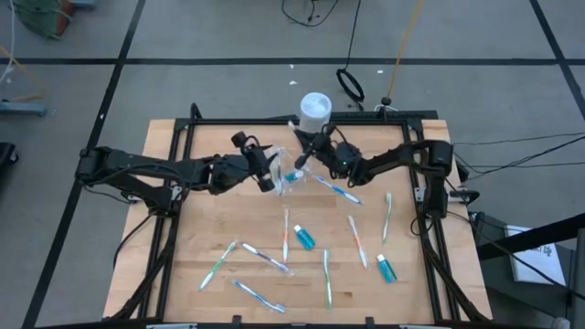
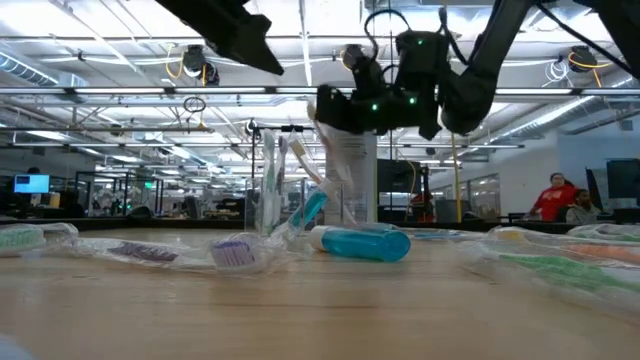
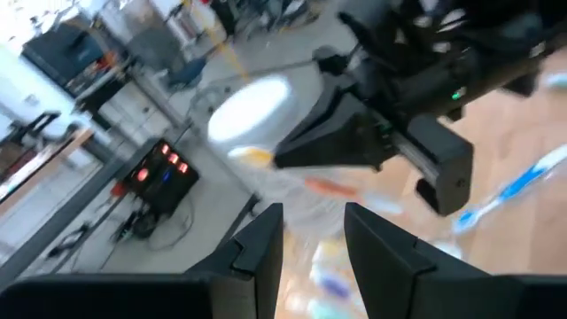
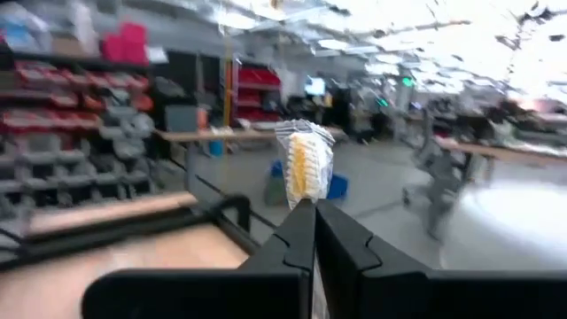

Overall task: Pick & Place toothbrushing station
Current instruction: Put the orange toothbrush into the transparent organizer

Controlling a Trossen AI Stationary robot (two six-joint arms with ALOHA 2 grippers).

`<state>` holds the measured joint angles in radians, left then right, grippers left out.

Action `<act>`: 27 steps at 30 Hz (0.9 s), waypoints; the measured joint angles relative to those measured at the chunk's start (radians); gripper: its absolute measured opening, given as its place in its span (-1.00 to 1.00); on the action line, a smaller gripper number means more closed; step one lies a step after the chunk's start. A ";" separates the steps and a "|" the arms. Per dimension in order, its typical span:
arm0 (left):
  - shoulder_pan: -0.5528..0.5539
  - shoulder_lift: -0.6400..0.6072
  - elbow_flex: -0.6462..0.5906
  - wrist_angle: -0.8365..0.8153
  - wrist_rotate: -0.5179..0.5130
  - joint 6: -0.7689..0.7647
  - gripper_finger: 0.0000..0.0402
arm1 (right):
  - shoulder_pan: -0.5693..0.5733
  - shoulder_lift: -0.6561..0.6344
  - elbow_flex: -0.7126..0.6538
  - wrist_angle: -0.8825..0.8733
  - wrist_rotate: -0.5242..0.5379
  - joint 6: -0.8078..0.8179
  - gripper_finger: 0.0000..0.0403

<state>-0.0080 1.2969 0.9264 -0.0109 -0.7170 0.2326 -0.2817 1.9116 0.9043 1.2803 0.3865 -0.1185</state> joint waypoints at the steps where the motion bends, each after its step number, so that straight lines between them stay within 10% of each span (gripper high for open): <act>1: -0.004 -0.009 0.000 -0.026 -0.018 -0.018 -0.36 | 0.000 0.010 0.000 -0.006 0.018 0.001 -1.00; 14: -0.065 -0.128 0.001 -0.248 0.016 -0.299 -0.36 | 0.036 -0.004 -0.021 -0.263 0.034 0.058 -1.00; 27: -0.099 -0.120 0.000 -0.371 0.501 -0.530 -0.36 | 0.038 -0.139 -0.127 -0.374 0.029 0.115 -0.89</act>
<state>-0.1070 1.1765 0.9264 -0.3821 -0.2157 -0.2971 -0.2440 1.7722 0.7768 0.9060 0.4156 -0.0036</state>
